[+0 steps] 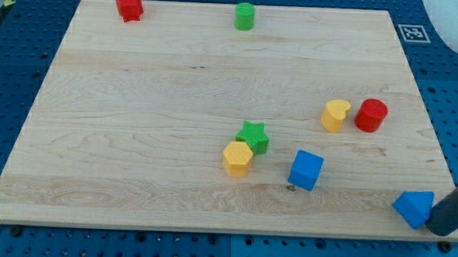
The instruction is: Slide the blue triangle towards yellow heart
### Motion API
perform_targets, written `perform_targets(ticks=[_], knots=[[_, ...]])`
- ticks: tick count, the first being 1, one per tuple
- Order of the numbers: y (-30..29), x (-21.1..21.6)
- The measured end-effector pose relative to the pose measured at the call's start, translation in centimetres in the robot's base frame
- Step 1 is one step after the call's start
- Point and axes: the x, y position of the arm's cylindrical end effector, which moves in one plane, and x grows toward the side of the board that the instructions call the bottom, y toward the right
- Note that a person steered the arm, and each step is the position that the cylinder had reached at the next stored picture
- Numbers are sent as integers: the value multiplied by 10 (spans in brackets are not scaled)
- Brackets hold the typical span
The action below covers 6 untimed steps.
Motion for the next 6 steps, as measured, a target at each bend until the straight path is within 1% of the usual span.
perform_targets(ticks=[1,3,4,6], knots=[[-2,0],[-42,0],[-42,-6],[-42,-49]])
